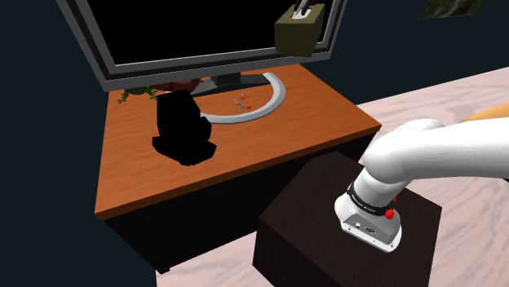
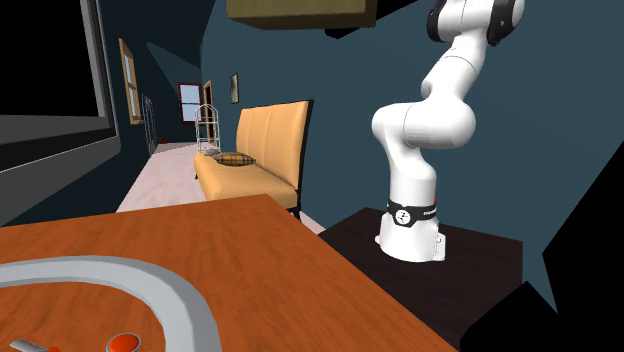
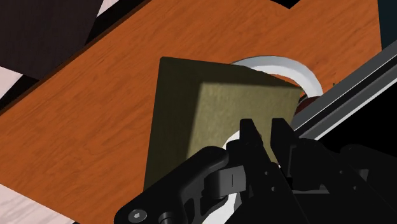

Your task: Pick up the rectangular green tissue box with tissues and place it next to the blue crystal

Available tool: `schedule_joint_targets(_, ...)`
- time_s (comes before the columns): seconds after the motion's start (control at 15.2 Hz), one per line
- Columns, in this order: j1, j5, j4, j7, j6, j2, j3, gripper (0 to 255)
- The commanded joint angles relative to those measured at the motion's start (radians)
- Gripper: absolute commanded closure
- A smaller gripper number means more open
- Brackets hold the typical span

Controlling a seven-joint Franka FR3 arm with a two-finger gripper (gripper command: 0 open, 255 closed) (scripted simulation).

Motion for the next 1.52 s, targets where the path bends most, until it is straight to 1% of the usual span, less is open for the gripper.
schedule_joint_targets(0.0,0.004,0.016,0.011,0.045,0.008,0.009,0.045,255)
schedule_joint_targets(0.13,0.007,0.032,0.026,0.091,0.016,0.021,0.093,255)
schedule_joint_targets(0.2,0.009,0.044,0.042,0.13,0.023,0.034,0.134,255)
schedule_joint_targets(1.45,0.039,0.092,-0.285,0.1,0.234,-0.081,0.167,255)
